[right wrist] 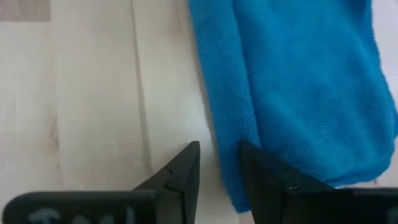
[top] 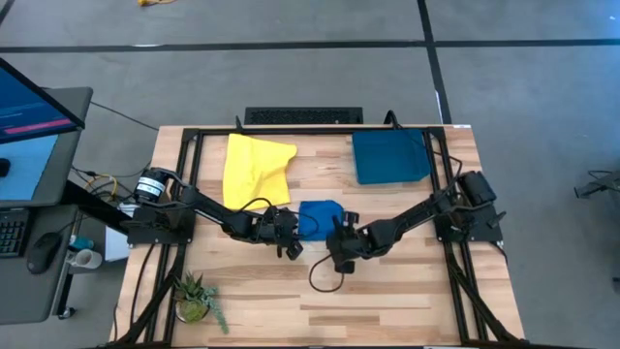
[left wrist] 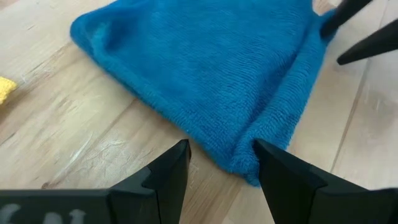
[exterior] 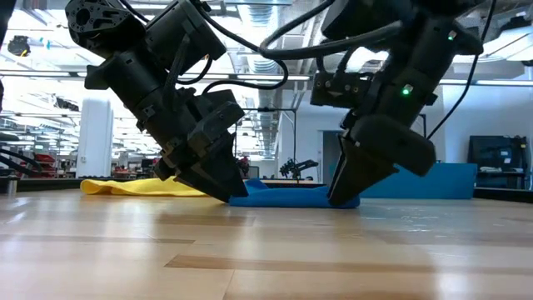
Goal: Roll microfiber towels into tight, uniform cylinder then place into a basket
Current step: Roll the blue microfiber cloth
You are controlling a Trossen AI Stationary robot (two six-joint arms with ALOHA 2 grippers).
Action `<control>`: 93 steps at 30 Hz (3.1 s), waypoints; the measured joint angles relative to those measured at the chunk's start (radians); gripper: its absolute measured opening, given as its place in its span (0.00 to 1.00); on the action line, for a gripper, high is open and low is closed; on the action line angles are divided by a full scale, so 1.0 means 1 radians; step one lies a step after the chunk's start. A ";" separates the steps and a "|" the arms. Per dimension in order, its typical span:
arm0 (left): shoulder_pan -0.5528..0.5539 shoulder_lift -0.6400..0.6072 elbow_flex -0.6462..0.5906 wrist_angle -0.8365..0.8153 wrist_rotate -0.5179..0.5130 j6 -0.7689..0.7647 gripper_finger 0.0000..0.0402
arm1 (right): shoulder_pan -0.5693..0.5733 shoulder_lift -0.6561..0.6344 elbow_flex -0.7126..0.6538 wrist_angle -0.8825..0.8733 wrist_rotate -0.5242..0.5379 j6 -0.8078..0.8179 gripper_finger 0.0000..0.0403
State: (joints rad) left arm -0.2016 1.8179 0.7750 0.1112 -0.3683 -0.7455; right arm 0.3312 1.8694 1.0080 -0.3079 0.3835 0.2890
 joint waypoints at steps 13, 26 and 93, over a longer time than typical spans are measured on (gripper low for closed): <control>0.000 0.000 0.000 0.000 0.004 0.008 0.44 | 0.049 0.000 0.138 -0.229 -0.016 0.000 0.30; 0.000 0.000 0.000 -0.001 0.014 0.008 0.44 | 0.006 0.000 0.150 -0.239 -0.023 -0.139 0.39; -0.098 -0.032 -0.006 0.013 -0.152 0.352 0.44 | -0.154 -0.002 0.053 -0.108 -0.271 0.025 0.06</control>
State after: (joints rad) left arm -0.2991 1.7861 0.7692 0.1246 -0.5205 -0.3939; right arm 0.1769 1.8675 1.0615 -0.4157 0.1125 0.3142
